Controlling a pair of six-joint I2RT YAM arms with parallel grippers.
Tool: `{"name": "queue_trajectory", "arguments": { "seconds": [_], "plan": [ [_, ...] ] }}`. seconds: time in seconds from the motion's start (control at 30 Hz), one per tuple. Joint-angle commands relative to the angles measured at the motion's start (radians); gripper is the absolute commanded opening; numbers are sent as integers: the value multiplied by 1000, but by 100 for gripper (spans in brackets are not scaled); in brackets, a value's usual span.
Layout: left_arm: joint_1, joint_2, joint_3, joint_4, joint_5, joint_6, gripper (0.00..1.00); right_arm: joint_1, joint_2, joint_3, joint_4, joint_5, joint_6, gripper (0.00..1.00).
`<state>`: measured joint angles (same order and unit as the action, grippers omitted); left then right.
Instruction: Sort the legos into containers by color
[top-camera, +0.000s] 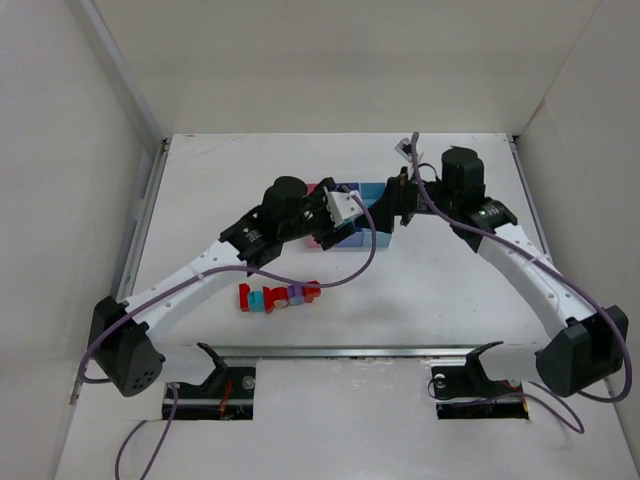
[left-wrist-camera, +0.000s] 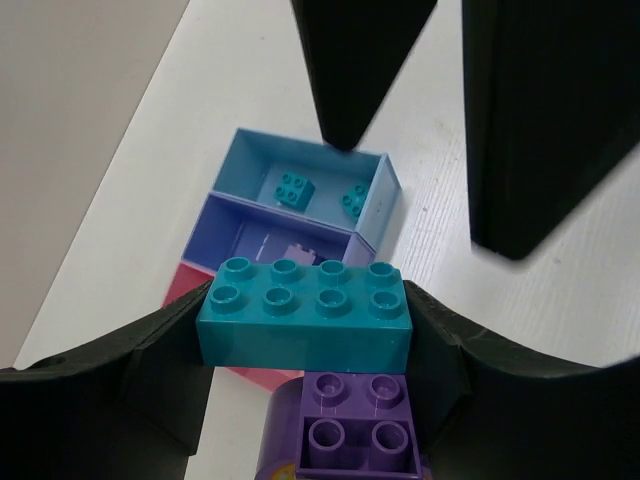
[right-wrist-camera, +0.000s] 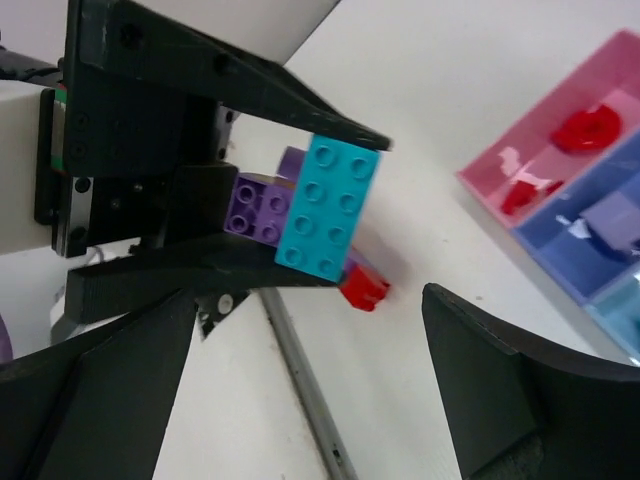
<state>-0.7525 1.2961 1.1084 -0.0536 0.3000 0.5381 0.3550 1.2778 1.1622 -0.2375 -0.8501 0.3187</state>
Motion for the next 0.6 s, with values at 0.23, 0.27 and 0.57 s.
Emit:
{"name": "queue_trajectory", "arguments": {
  "seconds": [0.23, 0.27, 0.57],
  "plan": [
    [-21, 19, 42, 90, 13, 14, 0, 70, 117, 67, 67, -1, 85, 100],
    [-21, 19, 42, 90, 13, 14, 0, 79, 117, 76, 67, -1, 85, 98],
    [-21, 19, 51, 81, 22, 14, 0, 101, 196, 117, 78, -1, 103, 68]
  ]
}}
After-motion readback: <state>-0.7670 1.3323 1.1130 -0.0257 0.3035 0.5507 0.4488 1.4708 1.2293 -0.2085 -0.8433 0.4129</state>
